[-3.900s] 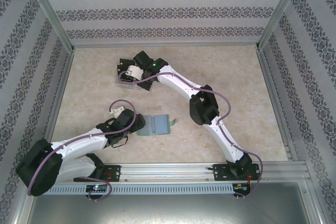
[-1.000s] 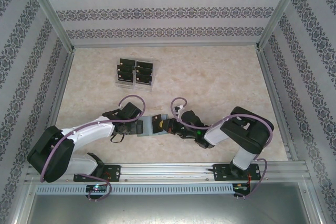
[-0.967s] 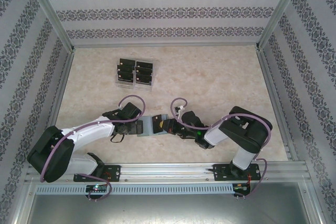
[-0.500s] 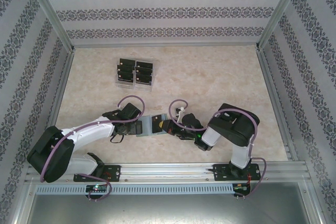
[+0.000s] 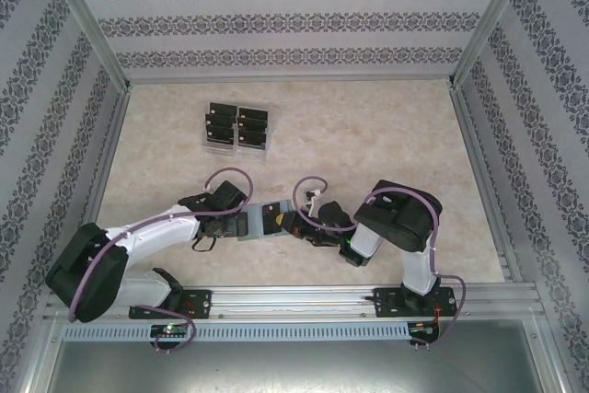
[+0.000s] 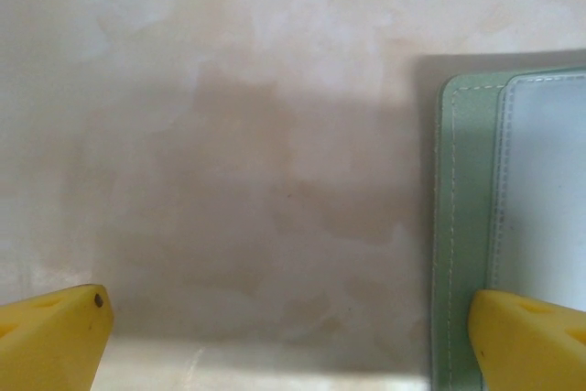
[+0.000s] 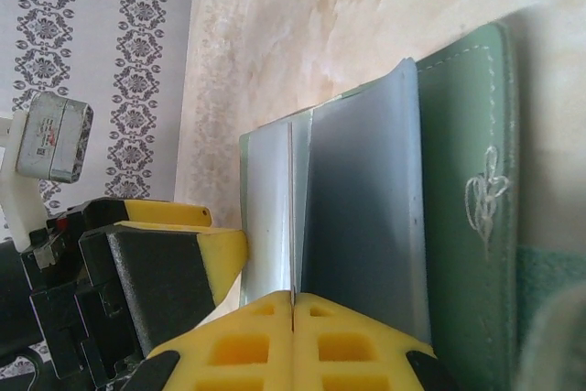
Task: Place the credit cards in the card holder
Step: Insert the credit card into the card slot.
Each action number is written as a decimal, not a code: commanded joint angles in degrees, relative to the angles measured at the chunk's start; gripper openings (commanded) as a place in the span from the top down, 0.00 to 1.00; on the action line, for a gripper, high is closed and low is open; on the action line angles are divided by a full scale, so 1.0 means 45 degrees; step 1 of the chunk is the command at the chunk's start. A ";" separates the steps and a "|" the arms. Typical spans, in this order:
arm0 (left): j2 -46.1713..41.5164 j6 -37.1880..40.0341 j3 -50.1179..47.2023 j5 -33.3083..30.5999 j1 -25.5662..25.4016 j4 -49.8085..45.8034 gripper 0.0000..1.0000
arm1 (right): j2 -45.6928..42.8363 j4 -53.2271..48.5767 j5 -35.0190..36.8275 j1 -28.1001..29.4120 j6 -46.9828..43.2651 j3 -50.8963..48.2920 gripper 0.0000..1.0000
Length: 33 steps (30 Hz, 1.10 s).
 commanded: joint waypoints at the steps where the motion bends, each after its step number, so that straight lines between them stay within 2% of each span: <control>1: -0.0347 -0.0032 0.0388 -0.0567 0.0106 -0.0908 0.00 | 0.0220 0.0610 -0.0277 0.0108 0.0174 0.0237 1.00; 7: -0.0663 0.0271 0.1052 -0.0691 0.0123 -0.1212 0.00 | 0.0380 0.0600 -0.0270 0.0097 0.0237 0.0281 1.00; 16: 0.0265 0.0661 0.1229 -0.0193 0.0103 -0.0637 0.00 | 0.0641 0.0610 -0.0453 0.0062 0.0306 0.0378 1.00; 33: 0.1101 0.0547 0.1093 -0.0525 0.0103 -0.1201 0.01 | 0.0662 0.0610 -0.1129 -0.0859 0.0164 -0.0053 1.00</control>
